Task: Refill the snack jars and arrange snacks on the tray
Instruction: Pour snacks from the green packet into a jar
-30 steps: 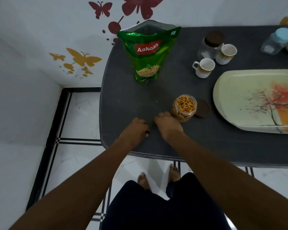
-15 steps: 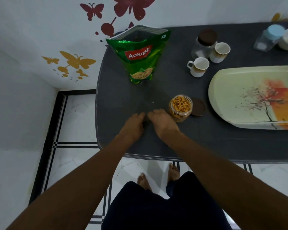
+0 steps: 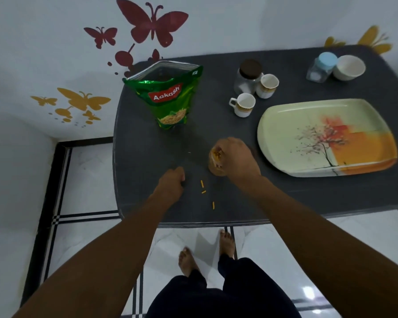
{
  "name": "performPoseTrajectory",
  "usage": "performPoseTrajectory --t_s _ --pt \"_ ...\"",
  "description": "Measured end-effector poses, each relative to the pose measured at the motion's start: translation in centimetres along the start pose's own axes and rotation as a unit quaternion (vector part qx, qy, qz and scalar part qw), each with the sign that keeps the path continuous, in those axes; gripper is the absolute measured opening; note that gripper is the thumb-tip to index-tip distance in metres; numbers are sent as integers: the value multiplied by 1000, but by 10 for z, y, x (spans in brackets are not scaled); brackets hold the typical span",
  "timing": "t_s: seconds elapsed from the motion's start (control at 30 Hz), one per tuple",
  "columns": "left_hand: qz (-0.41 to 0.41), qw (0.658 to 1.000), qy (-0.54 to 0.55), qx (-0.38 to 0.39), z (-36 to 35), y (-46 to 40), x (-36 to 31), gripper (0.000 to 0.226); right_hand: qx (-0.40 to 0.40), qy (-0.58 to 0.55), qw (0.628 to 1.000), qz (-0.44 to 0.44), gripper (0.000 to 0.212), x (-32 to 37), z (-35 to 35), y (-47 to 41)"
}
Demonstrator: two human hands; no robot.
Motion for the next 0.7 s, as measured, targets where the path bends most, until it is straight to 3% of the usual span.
performPoseTrajectory --t_s 0.17,0.37,0.43,0.57,0.7 --pt "-33 999 -20 -10 1 -3 -15 22 17 -15 1000 -10 35 -12 4 5" --pt "-57 997 -40 -25 6 -1 -22 24 -131 -3 987 95 25 5 6 36" --pt "-70 997 -45 -11 6 -3 -22 25 -141 -16 981 136 22 12 -1 47" --pt "-56 998 -9 -19 9 -6 -22 30 -32 -43 994 100 20 10 -29 59" --pt "28 978 145 -149 37 -7 -36 26 101 -10 994 43 22 -5 -70 53"
Point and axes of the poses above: each hand's wrist, its own y-axis away from the middle knuckle, its own z-axis out of the back of the hand, x = y × z, the point moved 4 cm from there along -y, towards the middle knuckle, and after that the axes turned 12 degrees about -y, right-handed, at the moved point
